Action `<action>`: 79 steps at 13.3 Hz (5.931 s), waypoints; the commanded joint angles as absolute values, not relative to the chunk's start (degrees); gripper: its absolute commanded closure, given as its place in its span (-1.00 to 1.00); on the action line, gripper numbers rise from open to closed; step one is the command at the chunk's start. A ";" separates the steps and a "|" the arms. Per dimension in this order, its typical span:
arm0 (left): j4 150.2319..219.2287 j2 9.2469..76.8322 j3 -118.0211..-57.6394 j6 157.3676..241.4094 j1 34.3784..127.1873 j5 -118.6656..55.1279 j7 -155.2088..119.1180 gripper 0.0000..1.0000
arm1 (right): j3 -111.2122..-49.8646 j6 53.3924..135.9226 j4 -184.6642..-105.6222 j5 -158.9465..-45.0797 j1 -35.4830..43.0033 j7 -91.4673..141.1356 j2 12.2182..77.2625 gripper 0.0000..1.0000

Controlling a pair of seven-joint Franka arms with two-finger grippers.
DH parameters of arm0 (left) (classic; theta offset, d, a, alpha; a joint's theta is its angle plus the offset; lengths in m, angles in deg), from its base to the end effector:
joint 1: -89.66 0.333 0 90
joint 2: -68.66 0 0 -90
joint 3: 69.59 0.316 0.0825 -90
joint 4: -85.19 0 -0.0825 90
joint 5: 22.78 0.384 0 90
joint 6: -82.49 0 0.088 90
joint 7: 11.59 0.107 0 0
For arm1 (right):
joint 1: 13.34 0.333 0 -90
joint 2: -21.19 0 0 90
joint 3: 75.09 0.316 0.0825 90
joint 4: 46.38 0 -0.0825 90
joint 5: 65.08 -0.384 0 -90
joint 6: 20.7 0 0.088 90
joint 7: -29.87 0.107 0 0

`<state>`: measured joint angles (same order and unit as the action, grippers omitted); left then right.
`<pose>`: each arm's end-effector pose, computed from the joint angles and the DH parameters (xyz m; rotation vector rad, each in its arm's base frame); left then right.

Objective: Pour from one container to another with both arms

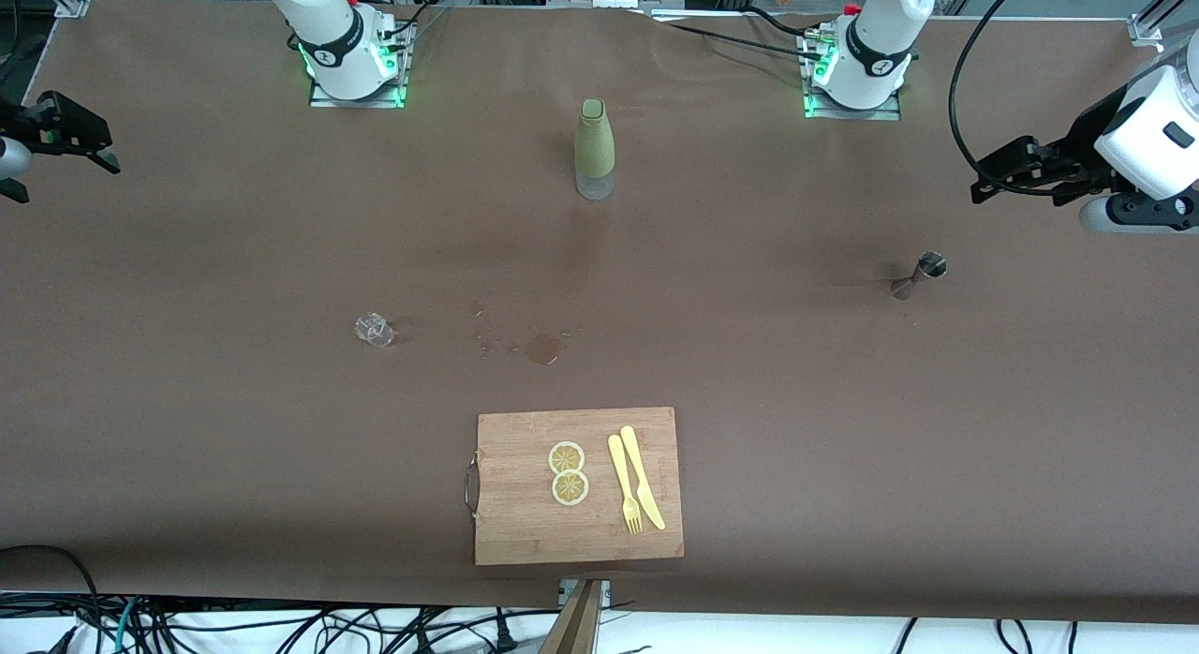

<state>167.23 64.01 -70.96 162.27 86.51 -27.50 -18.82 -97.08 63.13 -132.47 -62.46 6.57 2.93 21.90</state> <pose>0.5584 -0.0535 0.6294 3.0637 0.0575 -0.1971 0.5468 -0.0237 0.6410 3.0328 0.6623 -0.0961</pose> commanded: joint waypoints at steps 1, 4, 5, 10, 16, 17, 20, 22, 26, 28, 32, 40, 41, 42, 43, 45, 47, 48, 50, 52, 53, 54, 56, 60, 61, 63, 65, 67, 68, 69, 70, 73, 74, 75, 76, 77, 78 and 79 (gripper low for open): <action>166.76 64.53 -71.09 162.38 86.76 -26.12 -17.31 -1.00 | -96.63 62.09 -132.25 -64.80 6.70 2.36 21.36 -0.98; 166.67 64.53 -71.09 162.38 86.76 -26.12 -17.31 -1.00 | -96.53 62.53 -132.17 -64.03 6.70 2.97 21.45 -0.98; 166.58 64.44 -71.09 162.38 86.76 -26.03 -17.39 -1.00 | -96.80 62.79 -132.17 -64.29 6.70 2.97 21.45 -0.98; 166.49 64.44 -71.09 162.38 86.84 -25.94 -17.48 -1.00 | -96.80 61.83 -132.25 -69.12 6.26 10.25 21.54 -0.98; 167.19 64.44 -70.65 162.03 87.80 -26.38 -17.31 -1.00 | -96.62 60.69 -131.73 -68.42 6.44 11.41 21.63 -0.98; 167.63 64.27 -70.56 161.86 88.25 -26.21 -17.13 -1.00 | -96.88 60.69 -131.73 -68.85 6.35 11.76 21.63 -0.98; 169.30 63.74 -67.58 161.42 88.86 -26.38 -14.25 -1.00 | -96.80 61.13 -131.73 -68.42 6.35 11.23 21.63 -0.98; 169.22 62.78 -65.83 161.15 90.53 -26.38 -5.40 -1.00 | -96.71 60.87 -131.81 -68.59 6.35 11.06 21.54 -0.98; 169.39 61.72 -60.11 160.45 90.71 -26.56 9.21 -1.00 | -96.45 60.86 -132.34 -69.29 6.79 10.53 21.71 -0.98; 169.39 60.49 -58.35 160.27 90.80 -26.73 17.45 -1.00 | -96.53 61.56 -132.34 -70.34 6.70 2.23 23.03 -0.98; 171.15 56.63 -50.63 157.11 91.77 -33.13 38.10 -1.00 | -97.50 63.93 -132.08 -79.03 3.90 -17.02 27.42 -0.98; 171.33 39.34 -48.15 153.68 100.63 -49.73 89.17 -1.00 | -98.03 68.42 -135.14 -90.98 -1.37 -43.14 35.59 -0.98; 171.07 36.35 -48.15 153.33 102.21 -51.59 94.09 -1.00 | -98.03 68.77 -136.11 -94.84 -2.26 -48.65 37.34 -0.98; 171.06 33.79 -48.15 153.33 103.36 -53.43 98.57 -1.00 | -98.03 69.03 -137.60 -98.44 -3.40 -53.06 38.84 -0.98; 171.24 31.25 -48.15 153.33 104.85 -56.32 102.36 -1.00 | -98.03 69.73 -138.83 -101.52 -4.10 -57.54 40.07 -0.98; 171.41 26.67 -48.06 153.42 107.05 -61.86 108.69 -1.00 | -98.03 71.40 -141.47 -106.10 -5.16 -66.07 42.27 -0.98; 173.95 23.94 -48.06 153.50 108.28 -66.96 119.13 -1.00 | -98.03 71.76 -144.37 -112.42 -5.95 -75.12 45.08 -0.98; 175.96 22.97 -47.62 153.59 108.55 -69.33 125.10 -1.00 | -98.03 71.50 -144.73 -115.24 -6.39 -80.30 47.44 -0.98; 178.52 21.38 -47.01 153.85 108.81 -73.82 133.91 -1.00 | -98.03 70.80 -145.00 -120.86 -6.75 -89.80 51.75 -0.98; 179.85 18.23 -47.00 153.60 108.91 -76.99 142.87 -1.00 | -98.03 69.57 -145.00 -124.30 -7.10 -96.49 55.01 -0.98; 180.11 16.73 -46.92 153.07 109.60 -77.96 146.83 -1.00 | -98.03 68.87 -144.91 -126.49 -7.10 -100.35 56.94 -0.98; 181.42 16.28 -46.83 152.46 110.48 -78.23 149.40 -1.00 | -98.03 68.08 -144.91 -129.30 -7.18 -104.30 59.31 -0.98; 183.27 16.28 -46.83 152.19 111.01 -79.20 153.79 -1.00 | -98.03 67.28 -144.82 -132.65 -7.45 -111.34 63.27 -0.98; 188.54 14.61 -47.09 152.19 110.14 -83.94 160.65 -1.00 | -98.03 65.00 -144.65 -137.40 -7.45 -119.00 68.11 -0.98; 188.81 14.61 -47.53 152.19 109.61 -85.08 162.41 -1.00 | -98.03 64.56 -144.47 -138.46 -7.45 -120.76 69.43 -0.98; 188.82 14.26 -48.06 152.27 108.29 -85.88 162.78 -1.00 | -97.94 63.59 -144.12 -139.52 -7.45 -122.79 71.10 -0.98; 188.82 13.82 -48.67 152.27 107.76 -86.67 162.96 -1.00 | -97.77 63.41 -144.12 -140.75 -7.45 -125.34 72.42 -0.98; 188.82 13.12 -49.99 152.54 107.41 -87.72 163.39 -1.00 | -97.33 63.15 -143.60 -143.55 -7.36 -127.71 74.79 -0.98; 188.82 12.42 -50.17 152.54 107.06 -88.08 163.40 -1.00 | -96.80 62.71 -143.24 -144.61 -7.36 -128.59 76.02 -0.98; 188.64 12.15 -50.17 152.54 106.80 -88.08 163.40 -1.00 | -96.28 62.45 -143.24 -145.40 -7.27 -129.38 76.82 -0.98; 188.64 12.15 -50.17 152.54 106.71 -88.08 163.40 -1.00 | -96.18 62.45 -143.15 -145.93 -7.19 -129.74 77.17 -0.98; 188.64 12.06 -50.08 152.54 106.71 -87.99 163.13 -1.00 | -95.92 62.45 -143.24 -147.08 -6.92 -130.09 77.88 -0.98; 188.55 12.15 -50.08 152.36 106.71 -87.73 163.13 -1.00 | -95.92 62.45 -143.24 -147.26 -6.75 -130.09 77.96 -0.98; 188.38 12.23 -50.08 152.28 106.71 -87.55 163.04 -1.00 | -95.22 62.45 -143.15 -147.26 -6.75 -130.09 77.97 -0.98; 188.29 12.24 -50.08 152.27 106.71 -87.47 163.04 -1.00 | -94.78 62.45 -143.15 -147.52 -6.75 -130.09 77.97 -0.98; 188.29 12.32 -49.99 152.19 106.71 -87.38 163.04 -1.00 | -94.34 62.45 -143.24 -148.22 -6.75 -130.18 77.97 -0.98; 188.20 12.41 -49.99 152.10 106.71 -87.29 162.96 -1.00 | -93.90 62.36 -143.24 -148.48 -6.75 -130.18 77.97 -0.98; 188.20 12.50 -50.08 152.01 106.71 -87.29 162.96 -0.95 | -93.64 62.36 -143.24 -148.57 -6.66 -130.18 77.97 -0.98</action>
<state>186.99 12.45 -51.16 151.77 107.70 -87.19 148.42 -94.33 63.24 -143.67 -147.35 -6.48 -126.29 77.02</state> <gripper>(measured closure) 0.004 0.004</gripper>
